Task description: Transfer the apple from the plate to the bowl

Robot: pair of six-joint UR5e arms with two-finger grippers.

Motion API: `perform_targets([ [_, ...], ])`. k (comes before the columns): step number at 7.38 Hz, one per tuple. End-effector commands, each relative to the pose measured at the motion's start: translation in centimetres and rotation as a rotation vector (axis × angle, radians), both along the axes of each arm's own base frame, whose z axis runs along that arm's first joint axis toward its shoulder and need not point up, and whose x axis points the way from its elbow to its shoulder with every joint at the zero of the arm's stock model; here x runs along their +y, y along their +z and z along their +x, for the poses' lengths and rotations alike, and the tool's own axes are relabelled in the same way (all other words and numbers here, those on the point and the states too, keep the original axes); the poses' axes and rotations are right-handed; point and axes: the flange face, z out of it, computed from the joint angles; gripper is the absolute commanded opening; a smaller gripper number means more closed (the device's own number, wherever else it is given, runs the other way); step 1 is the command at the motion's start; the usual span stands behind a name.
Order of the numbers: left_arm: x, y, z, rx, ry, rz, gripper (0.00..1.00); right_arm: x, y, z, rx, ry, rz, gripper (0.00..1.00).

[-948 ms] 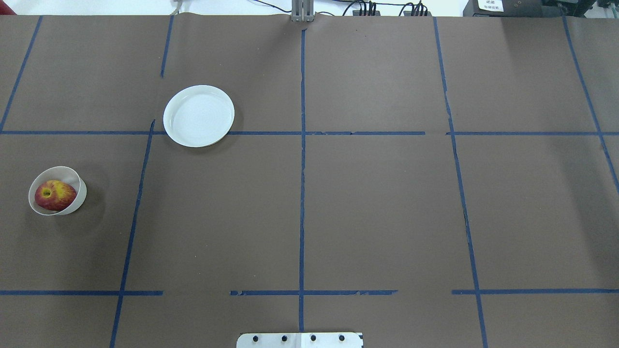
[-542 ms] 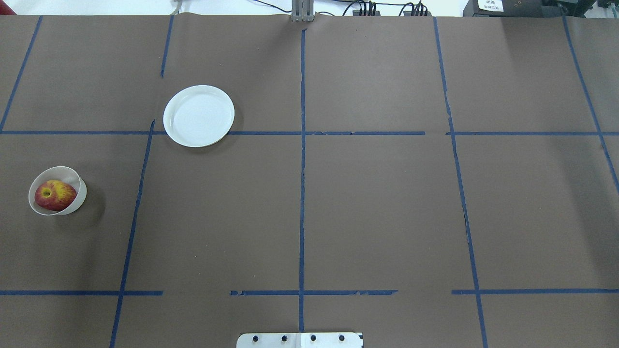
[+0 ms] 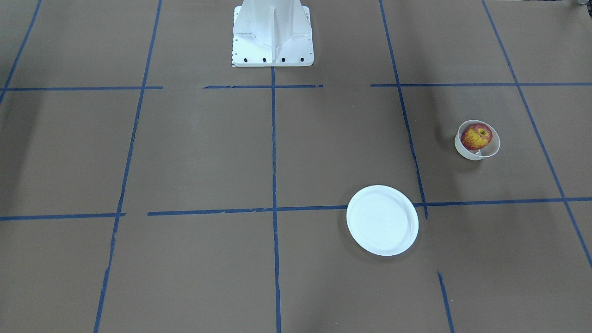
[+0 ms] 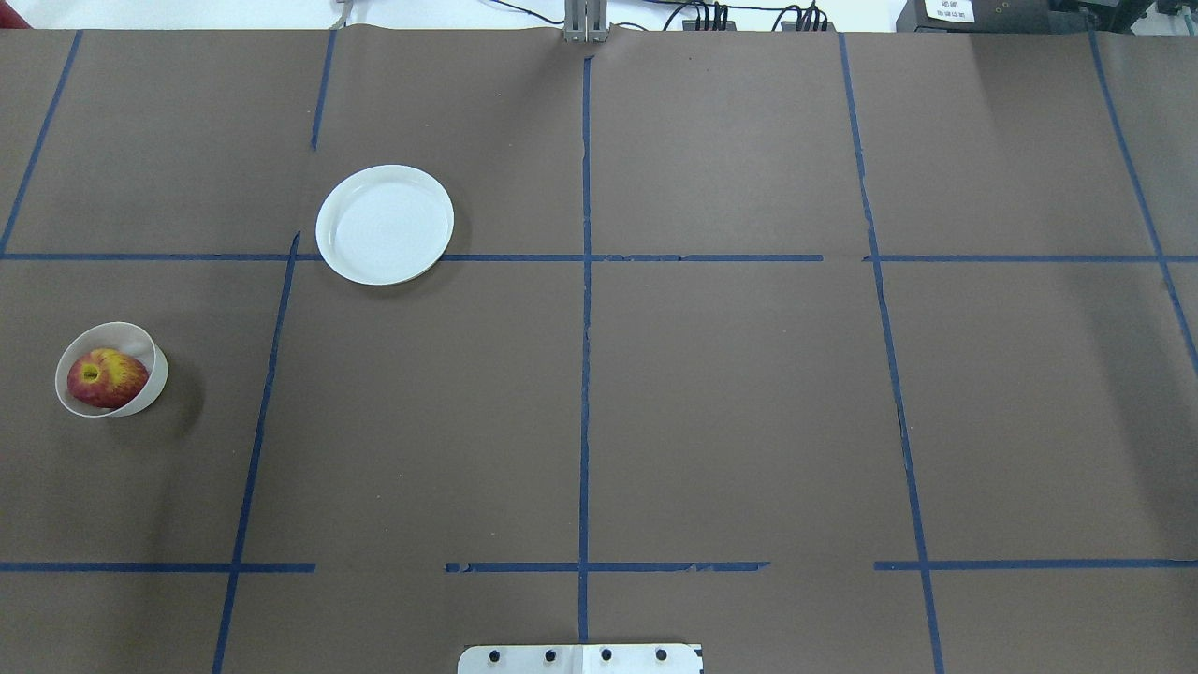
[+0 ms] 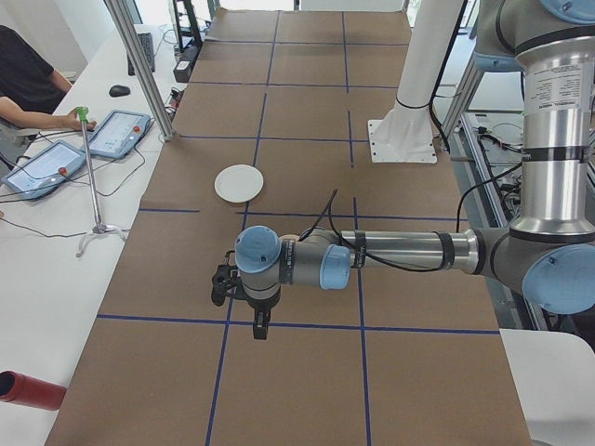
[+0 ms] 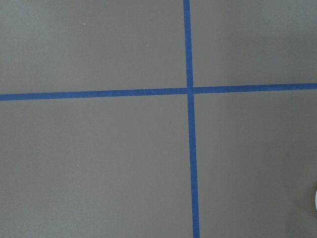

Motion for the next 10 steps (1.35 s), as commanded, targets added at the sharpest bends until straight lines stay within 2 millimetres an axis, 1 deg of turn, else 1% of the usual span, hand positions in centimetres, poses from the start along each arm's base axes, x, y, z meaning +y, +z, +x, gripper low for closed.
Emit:
perform_targets([
  [1,-0.02,-0.18,0.01,-0.001,0.001,0.006,1.00,0.00,0.00,0.00,0.000,0.000,0.000,1.00],
  [3,-0.45,-0.45,0.01,-0.001,0.001,0.012,1.00,0.00,0.00,0.00,0.000,0.000,0.000,1.00],
  [4,-0.26,-0.47,0.01,-0.001,0.001,0.012,1.00,0.00,0.00,0.00,0.000,0.000,0.000,1.00],
  [6,-0.60,-0.60,0.01,-0.001,0.001,0.016,1.00,0.00,0.00,0.00,0.000,0.000,0.000,1.00],
  [10,-0.61,-0.60,0.08,-0.001,0.003,0.016,1.00,0.00,0.00,0.00,0.000,0.000,0.000,1.00],
])
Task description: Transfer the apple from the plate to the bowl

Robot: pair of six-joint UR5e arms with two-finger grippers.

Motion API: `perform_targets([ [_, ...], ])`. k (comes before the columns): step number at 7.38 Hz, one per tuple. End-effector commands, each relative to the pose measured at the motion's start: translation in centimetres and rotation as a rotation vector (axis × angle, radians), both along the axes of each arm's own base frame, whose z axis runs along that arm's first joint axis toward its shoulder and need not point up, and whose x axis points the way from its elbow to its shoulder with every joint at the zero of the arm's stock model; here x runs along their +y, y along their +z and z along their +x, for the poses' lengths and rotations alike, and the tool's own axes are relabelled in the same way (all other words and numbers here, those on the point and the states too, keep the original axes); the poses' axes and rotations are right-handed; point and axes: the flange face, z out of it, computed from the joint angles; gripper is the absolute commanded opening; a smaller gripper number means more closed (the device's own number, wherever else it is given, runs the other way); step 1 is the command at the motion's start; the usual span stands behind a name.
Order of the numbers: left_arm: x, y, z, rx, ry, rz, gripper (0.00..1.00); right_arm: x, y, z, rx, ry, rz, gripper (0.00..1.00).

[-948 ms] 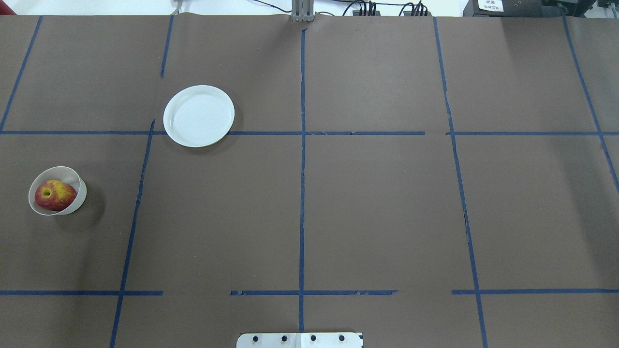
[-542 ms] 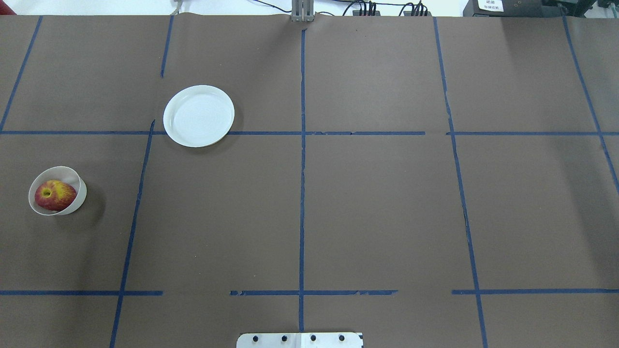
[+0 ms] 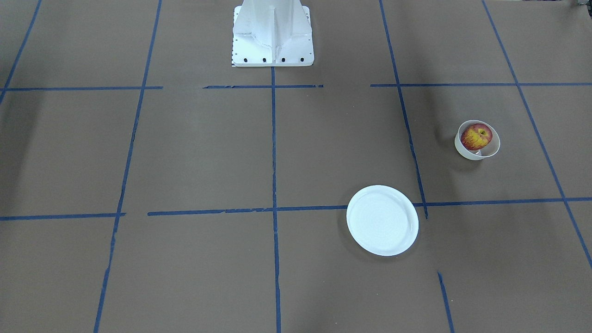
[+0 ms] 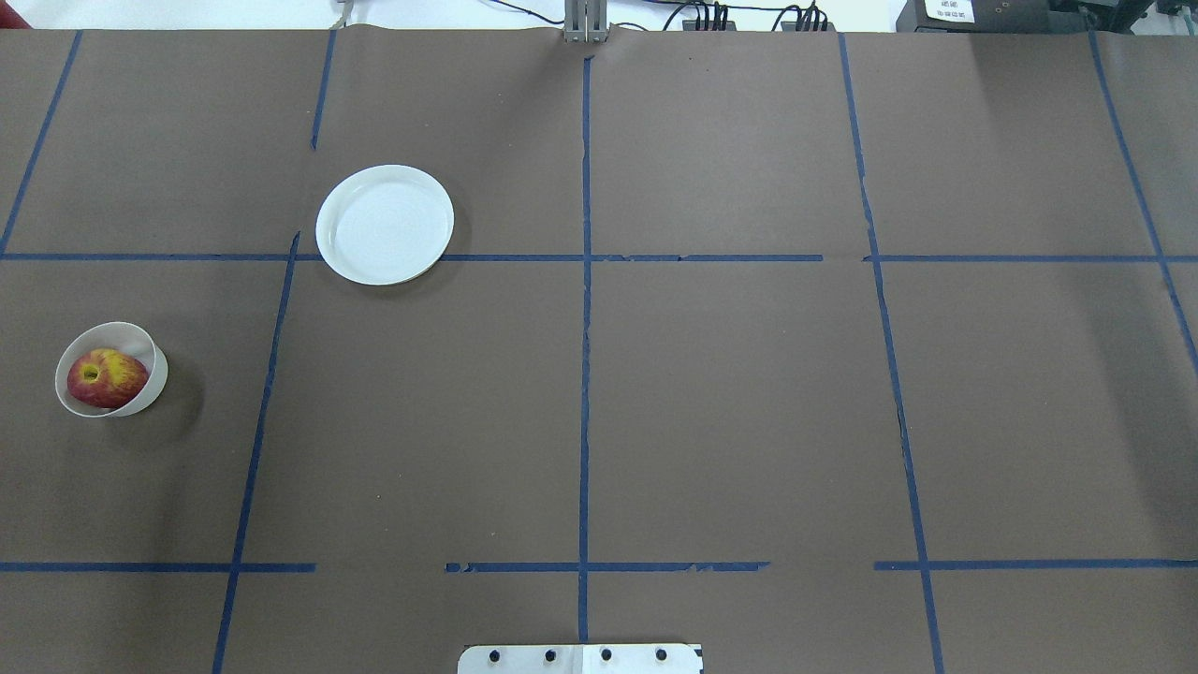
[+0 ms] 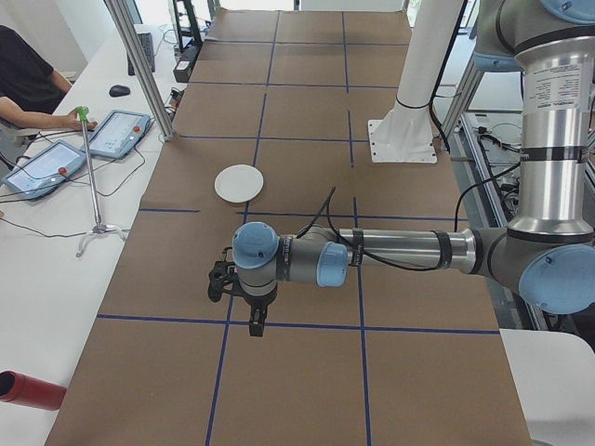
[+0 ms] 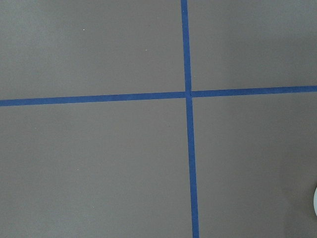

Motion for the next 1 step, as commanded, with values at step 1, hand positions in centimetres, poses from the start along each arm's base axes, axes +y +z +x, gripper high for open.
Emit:
perform_targets([
  [1,-0.01,0.01,0.04,-0.001,0.001,0.000,1.00,0.00,0.00,0.00,0.000,0.000,0.000,1.00],
])
